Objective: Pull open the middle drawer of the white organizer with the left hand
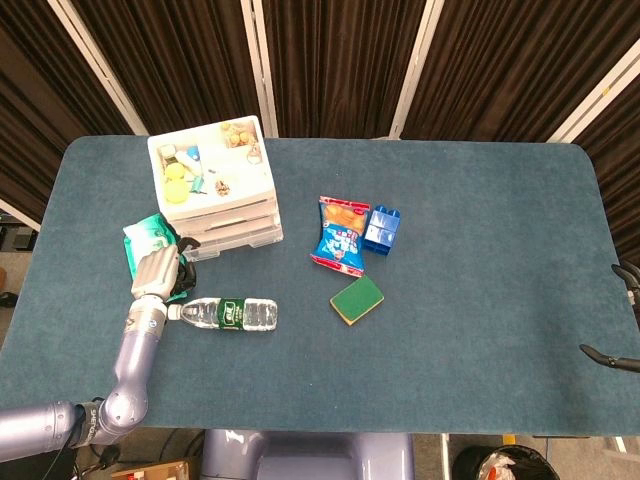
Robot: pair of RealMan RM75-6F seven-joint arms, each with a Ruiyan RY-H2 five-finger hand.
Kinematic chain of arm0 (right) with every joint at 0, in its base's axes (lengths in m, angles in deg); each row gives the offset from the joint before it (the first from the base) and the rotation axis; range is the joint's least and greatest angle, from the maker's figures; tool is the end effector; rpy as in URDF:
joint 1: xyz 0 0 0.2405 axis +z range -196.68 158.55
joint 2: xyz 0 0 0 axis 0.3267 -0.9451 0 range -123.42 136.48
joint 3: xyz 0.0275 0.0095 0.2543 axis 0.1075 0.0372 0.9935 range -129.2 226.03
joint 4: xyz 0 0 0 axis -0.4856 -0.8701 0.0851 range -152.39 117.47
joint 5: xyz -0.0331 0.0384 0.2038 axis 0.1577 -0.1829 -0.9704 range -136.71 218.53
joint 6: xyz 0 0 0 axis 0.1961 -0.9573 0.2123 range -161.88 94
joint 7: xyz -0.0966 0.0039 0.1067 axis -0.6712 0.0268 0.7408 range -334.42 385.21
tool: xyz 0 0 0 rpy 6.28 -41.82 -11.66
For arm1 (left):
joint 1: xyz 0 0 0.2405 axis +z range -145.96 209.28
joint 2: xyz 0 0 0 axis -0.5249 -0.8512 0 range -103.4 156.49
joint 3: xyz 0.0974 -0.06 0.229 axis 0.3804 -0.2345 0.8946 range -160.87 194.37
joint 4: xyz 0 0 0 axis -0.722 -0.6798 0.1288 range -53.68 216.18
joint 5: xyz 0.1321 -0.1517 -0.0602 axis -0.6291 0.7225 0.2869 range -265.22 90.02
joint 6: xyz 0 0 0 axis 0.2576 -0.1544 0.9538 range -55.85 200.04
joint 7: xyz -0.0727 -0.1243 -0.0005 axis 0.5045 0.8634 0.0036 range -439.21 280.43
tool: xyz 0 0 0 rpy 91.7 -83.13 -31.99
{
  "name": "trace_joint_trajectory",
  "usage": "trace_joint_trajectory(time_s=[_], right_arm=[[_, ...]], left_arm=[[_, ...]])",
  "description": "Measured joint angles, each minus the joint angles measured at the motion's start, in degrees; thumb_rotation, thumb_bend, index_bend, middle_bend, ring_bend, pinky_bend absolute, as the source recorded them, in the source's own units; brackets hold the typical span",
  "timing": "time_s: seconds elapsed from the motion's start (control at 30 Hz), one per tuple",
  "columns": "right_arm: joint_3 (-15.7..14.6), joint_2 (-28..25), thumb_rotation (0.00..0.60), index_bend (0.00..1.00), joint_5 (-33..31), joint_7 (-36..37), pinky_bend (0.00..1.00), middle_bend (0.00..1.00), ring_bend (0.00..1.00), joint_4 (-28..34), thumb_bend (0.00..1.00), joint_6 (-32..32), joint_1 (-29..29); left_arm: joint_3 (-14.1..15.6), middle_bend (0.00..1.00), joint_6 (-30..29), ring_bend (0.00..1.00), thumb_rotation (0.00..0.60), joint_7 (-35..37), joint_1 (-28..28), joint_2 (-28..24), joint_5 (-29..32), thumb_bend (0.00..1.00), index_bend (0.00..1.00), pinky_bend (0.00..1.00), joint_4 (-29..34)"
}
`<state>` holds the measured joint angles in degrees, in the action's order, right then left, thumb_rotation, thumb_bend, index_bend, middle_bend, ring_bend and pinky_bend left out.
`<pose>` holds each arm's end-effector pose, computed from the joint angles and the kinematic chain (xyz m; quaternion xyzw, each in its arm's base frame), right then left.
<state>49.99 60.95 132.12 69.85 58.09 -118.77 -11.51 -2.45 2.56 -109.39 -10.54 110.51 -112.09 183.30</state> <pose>-0.3519 -0.1973 0.2472 0.5595 -0.4614 0.4851 0.4886 -0.1588 0.3397 0.0295 -0.5447 -0.5864 -0.3300 0.5005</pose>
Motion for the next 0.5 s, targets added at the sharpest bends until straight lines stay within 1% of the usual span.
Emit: trace_joint_trajectory(time_s=[0.2,0.5], right_arm=[[0.07,-0.03,0.600,0.00,-0.08,0.12,0.00,0.00,0.00,-0.05,0.13,0.04,0.03],[0.04,0.08,0.600,0.00,0.03,-0.16,0.00,0.00,0.00,0.00,0.13,-0.14,-0.03]], left_arm=[[0.42,0.99,0.53,0.95,0.600,-0.66,-0.42,-0.23,1.65,0.71,0.32,0.89,-0.22],[1.11,0.99,1.13,0.95,0.600,0.70,0.45,-2.25,0.73,0.71,0.32,0.89,3.25]])
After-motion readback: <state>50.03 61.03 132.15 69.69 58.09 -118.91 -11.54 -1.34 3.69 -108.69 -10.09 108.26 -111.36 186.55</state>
